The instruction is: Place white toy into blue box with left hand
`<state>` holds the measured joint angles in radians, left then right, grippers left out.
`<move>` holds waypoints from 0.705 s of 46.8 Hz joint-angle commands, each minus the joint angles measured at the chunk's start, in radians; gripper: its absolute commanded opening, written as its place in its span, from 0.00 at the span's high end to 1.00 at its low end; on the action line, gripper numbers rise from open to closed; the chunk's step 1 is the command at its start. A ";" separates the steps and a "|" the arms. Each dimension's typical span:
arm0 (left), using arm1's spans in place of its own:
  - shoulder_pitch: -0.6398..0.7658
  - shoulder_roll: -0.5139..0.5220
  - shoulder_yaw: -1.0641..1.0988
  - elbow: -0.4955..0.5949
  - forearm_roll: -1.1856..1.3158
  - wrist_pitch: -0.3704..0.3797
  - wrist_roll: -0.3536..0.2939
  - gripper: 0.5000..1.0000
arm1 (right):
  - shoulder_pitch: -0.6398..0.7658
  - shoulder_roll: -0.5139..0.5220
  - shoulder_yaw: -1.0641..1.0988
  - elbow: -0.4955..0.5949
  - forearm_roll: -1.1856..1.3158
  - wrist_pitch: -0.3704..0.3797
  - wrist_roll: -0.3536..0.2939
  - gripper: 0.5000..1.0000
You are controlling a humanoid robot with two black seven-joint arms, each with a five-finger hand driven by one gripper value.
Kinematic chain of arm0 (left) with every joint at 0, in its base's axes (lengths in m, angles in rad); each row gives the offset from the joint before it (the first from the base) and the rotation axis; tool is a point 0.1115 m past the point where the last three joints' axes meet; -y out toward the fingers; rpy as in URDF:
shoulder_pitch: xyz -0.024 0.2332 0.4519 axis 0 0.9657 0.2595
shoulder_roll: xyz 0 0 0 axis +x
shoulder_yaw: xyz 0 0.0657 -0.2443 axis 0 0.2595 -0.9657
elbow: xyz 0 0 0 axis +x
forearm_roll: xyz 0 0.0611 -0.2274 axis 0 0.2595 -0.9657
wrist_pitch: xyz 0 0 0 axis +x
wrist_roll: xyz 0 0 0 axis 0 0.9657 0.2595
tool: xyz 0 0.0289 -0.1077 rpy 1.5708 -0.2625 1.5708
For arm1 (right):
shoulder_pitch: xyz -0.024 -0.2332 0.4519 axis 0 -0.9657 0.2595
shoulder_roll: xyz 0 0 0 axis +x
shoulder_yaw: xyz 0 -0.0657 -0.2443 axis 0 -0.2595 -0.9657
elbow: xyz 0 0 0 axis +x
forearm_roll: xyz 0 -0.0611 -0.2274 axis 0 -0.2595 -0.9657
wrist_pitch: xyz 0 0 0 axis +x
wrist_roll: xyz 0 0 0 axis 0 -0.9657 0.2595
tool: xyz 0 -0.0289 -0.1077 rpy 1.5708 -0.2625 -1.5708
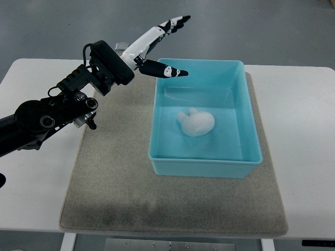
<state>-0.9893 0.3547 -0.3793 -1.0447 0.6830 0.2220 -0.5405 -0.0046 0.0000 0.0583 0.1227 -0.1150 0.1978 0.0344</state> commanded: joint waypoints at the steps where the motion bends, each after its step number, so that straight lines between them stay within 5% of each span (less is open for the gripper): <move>1: 0.000 0.004 -0.049 0.002 -0.212 -0.003 0.004 0.02 | 0.000 0.000 0.000 0.000 0.000 0.000 0.001 0.13; 18: 0.012 0.020 -0.116 0.115 -0.505 -0.021 0.019 0.02 | 0.000 0.000 0.000 0.000 0.000 0.000 0.001 0.13; 28: 0.121 0.026 -0.220 0.140 -0.809 -0.228 0.017 0.02 | 0.000 0.000 0.000 0.000 0.000 0.000 0.001 0.13; 33: 0.132 0.036 -0.224 0.141 -0.835 -0.254 0.031 0.02 | 0.000 0.000 0.000 0.000 0.000 0.000 -0.001 0.13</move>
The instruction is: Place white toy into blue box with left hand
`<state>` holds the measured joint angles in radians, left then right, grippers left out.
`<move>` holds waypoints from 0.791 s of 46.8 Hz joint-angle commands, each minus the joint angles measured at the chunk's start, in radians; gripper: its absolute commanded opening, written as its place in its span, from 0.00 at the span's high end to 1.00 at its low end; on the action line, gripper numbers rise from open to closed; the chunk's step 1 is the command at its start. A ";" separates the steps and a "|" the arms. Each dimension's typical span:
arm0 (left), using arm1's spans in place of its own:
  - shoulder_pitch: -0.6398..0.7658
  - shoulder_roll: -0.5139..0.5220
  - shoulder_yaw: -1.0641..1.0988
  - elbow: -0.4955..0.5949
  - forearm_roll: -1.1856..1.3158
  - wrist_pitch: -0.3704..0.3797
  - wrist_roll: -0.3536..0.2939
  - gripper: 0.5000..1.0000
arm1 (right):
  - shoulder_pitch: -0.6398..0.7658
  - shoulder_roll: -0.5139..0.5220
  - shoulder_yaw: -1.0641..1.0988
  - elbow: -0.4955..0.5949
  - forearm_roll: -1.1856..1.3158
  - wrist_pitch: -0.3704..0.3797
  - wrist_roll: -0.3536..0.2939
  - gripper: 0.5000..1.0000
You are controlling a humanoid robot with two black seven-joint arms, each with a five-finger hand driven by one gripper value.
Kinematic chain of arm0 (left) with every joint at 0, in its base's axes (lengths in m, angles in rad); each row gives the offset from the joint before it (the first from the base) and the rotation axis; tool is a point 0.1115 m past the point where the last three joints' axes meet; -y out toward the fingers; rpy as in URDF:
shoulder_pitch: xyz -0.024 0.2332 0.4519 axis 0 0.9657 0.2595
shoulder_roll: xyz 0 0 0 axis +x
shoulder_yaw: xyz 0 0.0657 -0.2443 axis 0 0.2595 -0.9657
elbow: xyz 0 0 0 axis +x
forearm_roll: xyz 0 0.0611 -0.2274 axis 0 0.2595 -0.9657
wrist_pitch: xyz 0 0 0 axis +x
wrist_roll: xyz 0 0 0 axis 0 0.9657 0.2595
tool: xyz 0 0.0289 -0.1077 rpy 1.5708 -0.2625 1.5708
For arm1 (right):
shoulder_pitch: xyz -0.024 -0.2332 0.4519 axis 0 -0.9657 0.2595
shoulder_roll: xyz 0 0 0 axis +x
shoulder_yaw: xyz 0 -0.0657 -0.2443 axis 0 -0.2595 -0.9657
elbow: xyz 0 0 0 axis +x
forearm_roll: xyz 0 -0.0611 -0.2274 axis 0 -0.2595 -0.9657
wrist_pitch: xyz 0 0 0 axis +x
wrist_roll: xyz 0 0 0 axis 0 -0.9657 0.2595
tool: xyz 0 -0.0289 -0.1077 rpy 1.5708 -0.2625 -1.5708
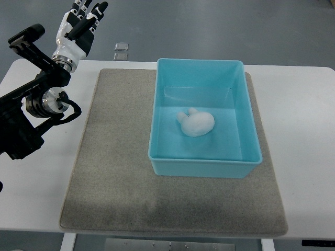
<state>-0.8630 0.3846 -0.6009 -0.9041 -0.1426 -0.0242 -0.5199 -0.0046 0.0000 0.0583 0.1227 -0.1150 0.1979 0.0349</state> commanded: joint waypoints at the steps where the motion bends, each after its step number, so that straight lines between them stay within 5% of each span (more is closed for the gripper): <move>1: 0.010 0.011 -0.005 0.001 -0.012 -0.008 0.020 0.02 | 0.000 0.000 0.000 0.000 0.000 0.000 -0.001 0.13; 11: 0.058 0.020 -0.088 -0.001 -0.094 -0.011 0.170 0.02 | 0.000 0.000 0.000 0.000 0.000 0.000 0.000 0.13; 37: 0.139 0.022 -0.172 0.002 -0.078 -0.080 0.169 0.02 | 0.000 0.000 0.000 0.000 0.000 0.000 -0.001 0.13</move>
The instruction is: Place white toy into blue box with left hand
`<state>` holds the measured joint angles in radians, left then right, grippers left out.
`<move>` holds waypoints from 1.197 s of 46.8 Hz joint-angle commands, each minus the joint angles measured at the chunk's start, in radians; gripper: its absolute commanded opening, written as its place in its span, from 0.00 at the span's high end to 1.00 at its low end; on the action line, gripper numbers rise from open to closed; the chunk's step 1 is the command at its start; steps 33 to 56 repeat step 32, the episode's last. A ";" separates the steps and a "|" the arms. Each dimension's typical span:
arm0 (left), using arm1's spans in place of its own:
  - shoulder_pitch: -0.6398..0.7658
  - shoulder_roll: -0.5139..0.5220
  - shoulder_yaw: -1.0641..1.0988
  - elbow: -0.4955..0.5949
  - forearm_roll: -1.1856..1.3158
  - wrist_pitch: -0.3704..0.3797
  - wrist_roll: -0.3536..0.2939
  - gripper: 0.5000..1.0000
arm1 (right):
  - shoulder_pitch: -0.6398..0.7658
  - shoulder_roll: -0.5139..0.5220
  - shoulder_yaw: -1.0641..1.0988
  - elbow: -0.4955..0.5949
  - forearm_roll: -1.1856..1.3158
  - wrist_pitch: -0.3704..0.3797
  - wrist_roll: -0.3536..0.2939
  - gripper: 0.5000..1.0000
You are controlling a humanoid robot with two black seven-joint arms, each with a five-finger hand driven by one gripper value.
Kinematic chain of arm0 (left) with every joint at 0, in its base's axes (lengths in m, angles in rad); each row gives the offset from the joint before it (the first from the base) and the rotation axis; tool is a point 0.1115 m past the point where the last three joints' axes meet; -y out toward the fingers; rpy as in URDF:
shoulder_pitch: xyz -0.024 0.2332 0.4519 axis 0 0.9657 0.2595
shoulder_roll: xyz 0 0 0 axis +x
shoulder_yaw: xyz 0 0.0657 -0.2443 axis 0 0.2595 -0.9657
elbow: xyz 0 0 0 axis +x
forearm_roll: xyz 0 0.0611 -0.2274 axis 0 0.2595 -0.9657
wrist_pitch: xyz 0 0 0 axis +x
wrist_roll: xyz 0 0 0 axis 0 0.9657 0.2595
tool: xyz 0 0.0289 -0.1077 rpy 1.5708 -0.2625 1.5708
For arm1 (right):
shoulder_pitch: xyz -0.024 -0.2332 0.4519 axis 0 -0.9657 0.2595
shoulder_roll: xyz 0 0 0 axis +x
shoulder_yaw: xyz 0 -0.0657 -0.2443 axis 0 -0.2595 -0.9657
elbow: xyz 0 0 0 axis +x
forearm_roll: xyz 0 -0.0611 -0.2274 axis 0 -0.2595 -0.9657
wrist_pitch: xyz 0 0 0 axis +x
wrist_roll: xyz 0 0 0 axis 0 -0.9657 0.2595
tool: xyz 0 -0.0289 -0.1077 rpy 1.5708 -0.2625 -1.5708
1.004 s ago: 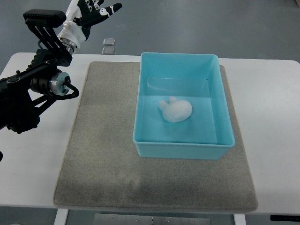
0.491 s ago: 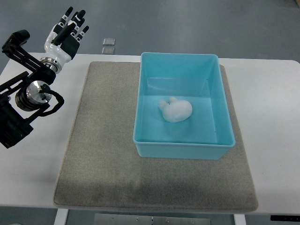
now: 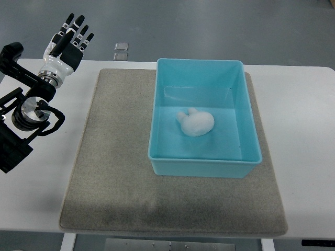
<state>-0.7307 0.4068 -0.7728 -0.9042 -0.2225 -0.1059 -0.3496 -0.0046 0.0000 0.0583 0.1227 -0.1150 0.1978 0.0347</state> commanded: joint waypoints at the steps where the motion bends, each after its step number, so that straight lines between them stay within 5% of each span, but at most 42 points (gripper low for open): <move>1: 0.010 0.000 0.000 0.002 0.002 0.002 -0.002 0.01 | 0.000 0.000 0.000 0.000 0.000 0.000 0.001 0.13; 23: 0.036 -0.003 -0.016 0.002 0.005 0.028 -0.077 0.01 | 0.000 0.000 0.000 0.000 0.000 0.000 -0.001 0.13; 56: 0.036 0.001 -0.022 0.001 0.012 0.029 -0.077 0.01 | 0.000 0.000 0.000 0.011 -0.009 0.009 0.001 0.13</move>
